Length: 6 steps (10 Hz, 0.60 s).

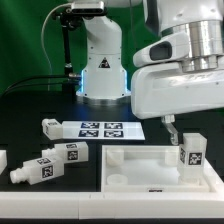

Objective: Assemble one leg

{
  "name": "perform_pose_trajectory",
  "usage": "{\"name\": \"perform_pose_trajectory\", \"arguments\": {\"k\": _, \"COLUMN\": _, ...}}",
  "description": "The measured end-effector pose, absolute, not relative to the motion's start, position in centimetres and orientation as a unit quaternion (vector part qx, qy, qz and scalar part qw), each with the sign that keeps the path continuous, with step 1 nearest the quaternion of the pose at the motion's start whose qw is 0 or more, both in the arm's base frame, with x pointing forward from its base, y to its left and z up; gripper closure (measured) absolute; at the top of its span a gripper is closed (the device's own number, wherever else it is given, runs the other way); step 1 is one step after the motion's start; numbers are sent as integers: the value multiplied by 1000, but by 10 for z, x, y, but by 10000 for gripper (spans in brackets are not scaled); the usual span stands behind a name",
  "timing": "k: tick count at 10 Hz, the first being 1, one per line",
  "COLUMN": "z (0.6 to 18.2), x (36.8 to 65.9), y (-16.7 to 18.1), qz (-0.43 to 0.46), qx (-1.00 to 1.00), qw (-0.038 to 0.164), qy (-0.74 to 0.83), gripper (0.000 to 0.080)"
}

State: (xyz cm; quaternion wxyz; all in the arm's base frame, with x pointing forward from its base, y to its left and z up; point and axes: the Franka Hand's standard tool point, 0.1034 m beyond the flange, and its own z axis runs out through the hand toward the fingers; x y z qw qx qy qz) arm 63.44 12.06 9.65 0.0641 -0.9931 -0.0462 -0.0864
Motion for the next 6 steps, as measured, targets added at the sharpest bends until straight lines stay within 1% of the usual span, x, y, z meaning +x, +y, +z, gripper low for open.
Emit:
{"name": "perform_pose_trajectory", "arguments": {"k": 2, "z": 85, "x": 627, "y": 119, "qz": -28, "qx": -996, "qw": 67, "qy": -47, "gripper": 150}}
{"name": "perform_pose_trajectory", "arguments": {"k": 3, "z": 80, "x": 631, "y": 118, "qz": -52, "qx": -996, "qw": 63, "qy": -38, "gripper": 150}}
{"name": "perform_pose_trajectory", "arguments": {"k": 4, "z": 77, "x": 626, "y": 120, "qz": -48, "qx": -997, "qw": 63, "qy": -20, "gripper": 150}}
{"name": "perform_pose_trajectory", "arguments": {"k": 6, "z": 78, "x": 628, "y": 118, "qz": -50, "qx": -997, "qw": 63, "qy": -15, "gripper": 407}}
